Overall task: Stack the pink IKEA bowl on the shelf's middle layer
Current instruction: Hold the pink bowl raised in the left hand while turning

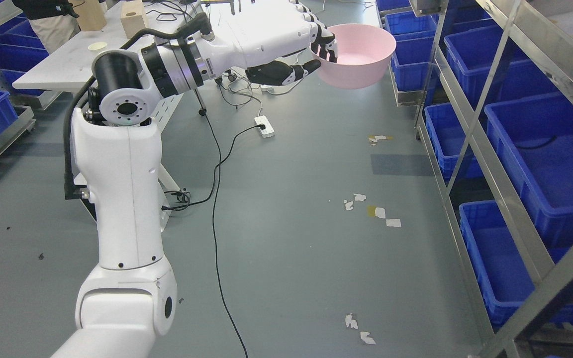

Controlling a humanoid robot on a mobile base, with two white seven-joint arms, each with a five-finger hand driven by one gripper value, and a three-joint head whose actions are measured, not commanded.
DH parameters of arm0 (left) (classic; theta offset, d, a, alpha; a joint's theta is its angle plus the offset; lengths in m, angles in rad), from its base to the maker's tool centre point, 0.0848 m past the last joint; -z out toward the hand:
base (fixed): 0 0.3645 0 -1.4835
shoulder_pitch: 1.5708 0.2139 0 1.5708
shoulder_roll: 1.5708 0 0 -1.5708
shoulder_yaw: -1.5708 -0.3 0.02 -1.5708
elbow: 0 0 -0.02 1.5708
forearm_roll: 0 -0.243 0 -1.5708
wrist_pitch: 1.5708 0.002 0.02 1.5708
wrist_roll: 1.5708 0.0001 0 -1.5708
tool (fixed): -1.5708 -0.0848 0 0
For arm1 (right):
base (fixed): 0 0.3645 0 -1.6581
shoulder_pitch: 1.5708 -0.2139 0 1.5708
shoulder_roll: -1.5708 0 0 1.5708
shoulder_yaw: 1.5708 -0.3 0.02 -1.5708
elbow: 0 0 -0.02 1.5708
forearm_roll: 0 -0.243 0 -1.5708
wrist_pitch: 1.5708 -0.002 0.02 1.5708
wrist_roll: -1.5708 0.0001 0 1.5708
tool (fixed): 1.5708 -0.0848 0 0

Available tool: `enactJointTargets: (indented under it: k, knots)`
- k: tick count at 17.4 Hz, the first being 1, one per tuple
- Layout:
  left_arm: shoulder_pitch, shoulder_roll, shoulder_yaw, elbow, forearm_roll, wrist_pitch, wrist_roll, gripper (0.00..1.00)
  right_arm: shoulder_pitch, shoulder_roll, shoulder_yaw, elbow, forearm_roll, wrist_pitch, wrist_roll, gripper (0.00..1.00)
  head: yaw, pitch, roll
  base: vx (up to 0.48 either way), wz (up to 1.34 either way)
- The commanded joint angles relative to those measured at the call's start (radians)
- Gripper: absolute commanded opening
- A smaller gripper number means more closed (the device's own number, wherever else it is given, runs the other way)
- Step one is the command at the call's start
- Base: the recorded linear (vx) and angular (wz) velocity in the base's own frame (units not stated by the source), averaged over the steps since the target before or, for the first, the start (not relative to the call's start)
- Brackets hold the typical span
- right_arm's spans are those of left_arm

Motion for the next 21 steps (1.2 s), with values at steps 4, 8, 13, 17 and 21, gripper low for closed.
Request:
enactJointTargets:
  k: [4, 8, 13, 17, 21]
  knots:
    - [0.0, 0.018, 0.006, -0.005, 0.0, -0.001, 0.0, 0.01, 0.003, -0.017, 0.0, -0.017, 0.0, 0.0, 0.0, 1.0, 0.0, 0.0, 0.0, 0.338, 0.12]
    - [0.001, 0.018, 0.009, -0.005, 0.0, -0.001, 0.0, 0.01, 0.003, -0.017, 0.0, -0.017, 0.0, 0.0, 0.0, 1.0, 0.0, 0.0, 0.0, 0.348, 0.01]
    - [0.0, 0.018, 0.015, -0.004, 0.0, -0.001, 0.0, 0.02, 0.005, -0.017, 0.0, -0.017, 0.0, 0.0, 0.0, 1.0, 0.0, 0.0, 0.0, 0.355, 0.01]
    - [0.0, 0.018, 0.017, -0.004, 0.0, -0.001, 0.002, 0.02, 0.005, -0.017, 0.0, -0.017, 0.0, 0.0, 0.0, 1.0, 0.0, 0.0, 0.0, 0.394, 0.07]
    - [0.003, 0.018, 0.02, -0.004, 0.0, -0.001, 0.002, 0.02, 0.003, -0.017, 0.0, -0.017, 0.0, 0.0, 0.0, 1.0, 0.0, 0.0, 0.0, 0.385, 0.06]
